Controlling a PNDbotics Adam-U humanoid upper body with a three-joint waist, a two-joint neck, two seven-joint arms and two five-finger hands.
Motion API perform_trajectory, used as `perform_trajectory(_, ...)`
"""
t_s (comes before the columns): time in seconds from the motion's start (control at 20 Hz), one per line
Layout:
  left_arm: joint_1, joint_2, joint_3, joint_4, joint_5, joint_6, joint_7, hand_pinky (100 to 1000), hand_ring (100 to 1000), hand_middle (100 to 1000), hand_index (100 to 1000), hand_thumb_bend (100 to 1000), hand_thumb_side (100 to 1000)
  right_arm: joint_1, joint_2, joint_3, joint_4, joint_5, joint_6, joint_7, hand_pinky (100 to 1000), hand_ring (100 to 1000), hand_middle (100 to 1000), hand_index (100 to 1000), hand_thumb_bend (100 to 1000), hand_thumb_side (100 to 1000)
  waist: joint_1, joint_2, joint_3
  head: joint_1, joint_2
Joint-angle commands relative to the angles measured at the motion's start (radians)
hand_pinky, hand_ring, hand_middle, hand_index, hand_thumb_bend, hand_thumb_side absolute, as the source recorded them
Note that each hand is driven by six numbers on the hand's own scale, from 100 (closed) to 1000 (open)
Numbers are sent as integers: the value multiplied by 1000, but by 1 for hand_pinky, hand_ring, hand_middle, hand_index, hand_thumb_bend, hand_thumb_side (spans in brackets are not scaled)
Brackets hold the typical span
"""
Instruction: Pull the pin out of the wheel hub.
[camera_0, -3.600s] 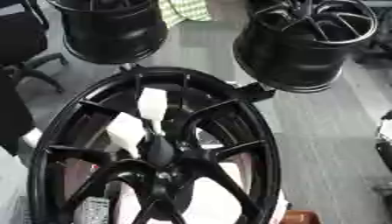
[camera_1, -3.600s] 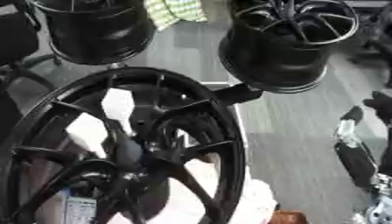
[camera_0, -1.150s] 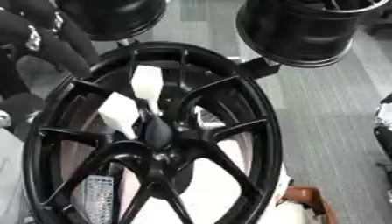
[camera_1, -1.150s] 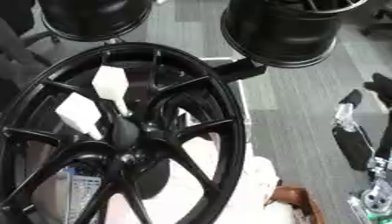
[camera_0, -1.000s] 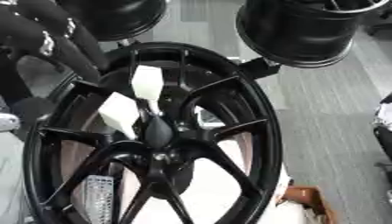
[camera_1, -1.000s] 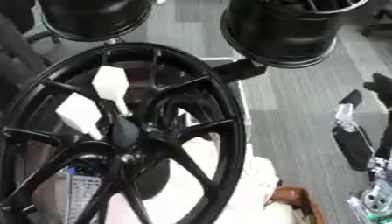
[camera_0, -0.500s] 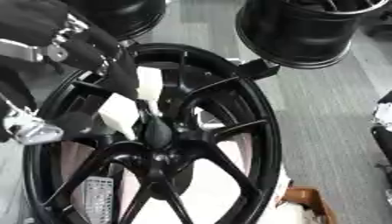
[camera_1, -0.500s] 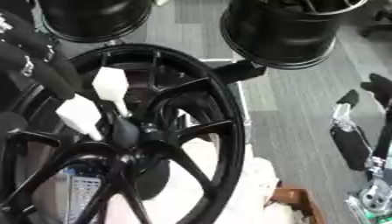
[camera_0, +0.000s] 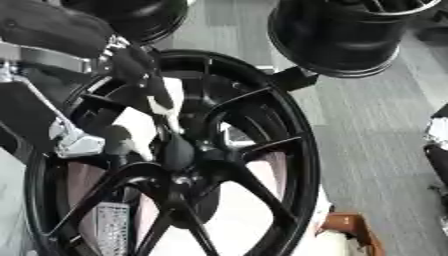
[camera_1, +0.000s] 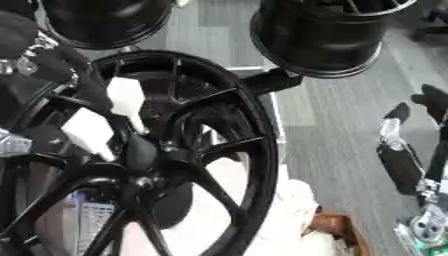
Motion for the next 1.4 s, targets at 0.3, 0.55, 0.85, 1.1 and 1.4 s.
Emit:
perform_trajectory(0.3, -10, -10, -14, 63, -86, -7, -1, 809, 797, 767, 873, 100, 603, -8, -8, -3, -12, -12, -3, 2, 859, 788, 645, 788, 100, 318, 0, -10, -5, 11, -8)
perform_trajectory(0.55, 2, -9, -18, 86, -124, -27, -25, 820, 808, 771, 854, 100, 737, -9, -4, -3, -12, -12, -4, -1, 859, 787, 644, 787, 100, 317, 0, -8, -6, 11, -4)
perform_trajectory(0.85, 26, 6, -20, 96, -135, -62, -28, 820, 803, 736, 834, 100, 809, -11, -1, -2, -12, -17, -3, -8, 858, 786, 642, 787, 100, 318, -1, -7, -7, 8, -3)
perform_trajectory(1.1, 48, 16, -22, 111, -153, -86, -28, 824, 808, 746, 853, 100, 823, -11, 3, -2, -12, -20, -4, -10, 857, 785, 640, 786, 100, 318, -2, -6, -8, 4, -8)
perform_trajectory(1.4, 56, 10, -13, 134, -190, -113, -28, 828, 811, 751, 856, 100, 726, -14, 10, 0, -12, -24, -2, -12, 857, 783, 638, 786, 100, 321, -4, -4, -10, 5, -12)
